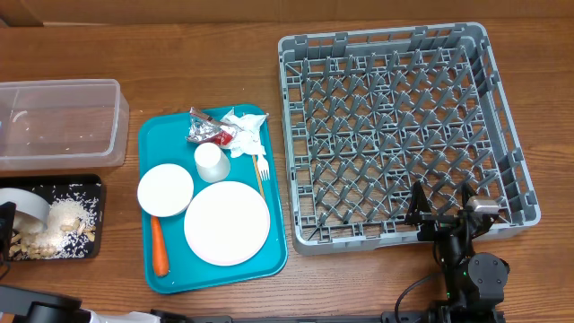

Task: Sort waste into correct bins and load items into the dishwasher rack
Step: 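Tip the rice bowl to pour rice onto the black tray, then bring the empty rice bowl back and set it on the teal tray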

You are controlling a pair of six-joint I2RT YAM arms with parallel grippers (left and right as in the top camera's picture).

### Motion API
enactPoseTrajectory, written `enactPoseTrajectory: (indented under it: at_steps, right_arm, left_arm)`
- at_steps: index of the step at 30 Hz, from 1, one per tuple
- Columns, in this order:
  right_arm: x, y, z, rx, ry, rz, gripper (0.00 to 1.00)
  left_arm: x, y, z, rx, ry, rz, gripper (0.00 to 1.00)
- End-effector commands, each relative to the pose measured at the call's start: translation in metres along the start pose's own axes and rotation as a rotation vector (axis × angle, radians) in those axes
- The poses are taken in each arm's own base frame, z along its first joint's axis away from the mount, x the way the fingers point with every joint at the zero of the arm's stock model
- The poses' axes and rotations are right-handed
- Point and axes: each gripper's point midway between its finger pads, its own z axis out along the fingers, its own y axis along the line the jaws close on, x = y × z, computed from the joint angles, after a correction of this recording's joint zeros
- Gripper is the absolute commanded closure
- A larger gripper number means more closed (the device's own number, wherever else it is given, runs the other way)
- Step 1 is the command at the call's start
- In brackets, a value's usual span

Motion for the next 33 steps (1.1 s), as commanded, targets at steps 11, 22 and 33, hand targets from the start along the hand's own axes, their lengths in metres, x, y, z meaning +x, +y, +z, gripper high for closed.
enactPoseTrajectory:
  at_steps: [11, 22, 33]
  right_arm:
    - [-0.001, -0.001, 0.0, 0.001, -0.009, -0.004, 0.0]
    - [-0.001, -0.001, 0.0, 0.001, -0.009, -0.004, 0.0]
    - [-0.001, -0.001, 0.0, 0.001, -0.009, -0.004, 0.0]
  left_arm:
    - [0.007, -0.008, 0.016, 0.289, 0.013, 0.009, 0.96]
    - [0.001, -0.02, 0.011, 0.374, -0.013, 0.003, 0.96]
    - [-0.002, -0.031, 0.007, 0.44, -0.033, 0.017, 0.96]
